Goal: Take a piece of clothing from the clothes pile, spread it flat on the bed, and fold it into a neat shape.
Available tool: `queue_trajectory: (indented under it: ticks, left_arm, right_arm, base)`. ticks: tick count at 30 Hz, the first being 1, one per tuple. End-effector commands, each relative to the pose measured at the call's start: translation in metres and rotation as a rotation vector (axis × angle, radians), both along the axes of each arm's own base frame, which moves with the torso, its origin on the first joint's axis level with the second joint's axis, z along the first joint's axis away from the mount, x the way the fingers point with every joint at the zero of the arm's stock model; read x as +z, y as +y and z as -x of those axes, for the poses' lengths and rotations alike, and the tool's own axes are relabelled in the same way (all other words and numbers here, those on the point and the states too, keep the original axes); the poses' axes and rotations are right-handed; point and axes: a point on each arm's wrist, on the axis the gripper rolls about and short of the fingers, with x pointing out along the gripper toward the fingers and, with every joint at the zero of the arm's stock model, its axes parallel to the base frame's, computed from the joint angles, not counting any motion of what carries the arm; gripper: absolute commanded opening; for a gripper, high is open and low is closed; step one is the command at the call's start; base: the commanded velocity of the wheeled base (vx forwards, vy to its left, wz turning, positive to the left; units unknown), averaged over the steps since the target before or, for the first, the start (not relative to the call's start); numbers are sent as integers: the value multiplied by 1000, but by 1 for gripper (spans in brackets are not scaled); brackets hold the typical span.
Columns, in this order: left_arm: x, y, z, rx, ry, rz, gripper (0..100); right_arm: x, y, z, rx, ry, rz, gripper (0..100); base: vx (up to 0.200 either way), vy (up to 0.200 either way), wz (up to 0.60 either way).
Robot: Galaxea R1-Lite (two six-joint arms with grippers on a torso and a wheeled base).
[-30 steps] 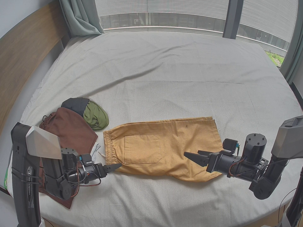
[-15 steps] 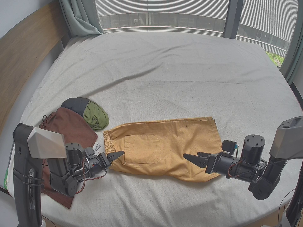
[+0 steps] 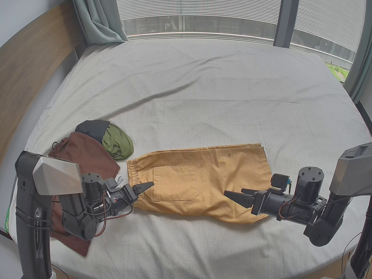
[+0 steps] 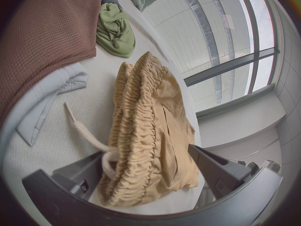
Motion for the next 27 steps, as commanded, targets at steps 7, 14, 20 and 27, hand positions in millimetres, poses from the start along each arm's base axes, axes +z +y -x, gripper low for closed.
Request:
queue_trajectory:
  ticks: [7,14,20,27]
  left_arm:
    - [1,1,-3,13,-13,0,0]
    - [1,0,-1,3,-6,1,0]
    - [2,0,1,-2,-8,-4,0]
    - [3,0,-2,4,-28,-14,0]
  right_arm:
    - [-1,0,0,2,4,2,100]
    - [-1,0,0,2,4,2,100]
    - [-1,0,0,2,4,2,100]
    - [-2,0,1,2,8,4,100]
  base:
    - [0,0,0]
    - [0,0,0]
    - [0,0,0]
    - [0,0,0]
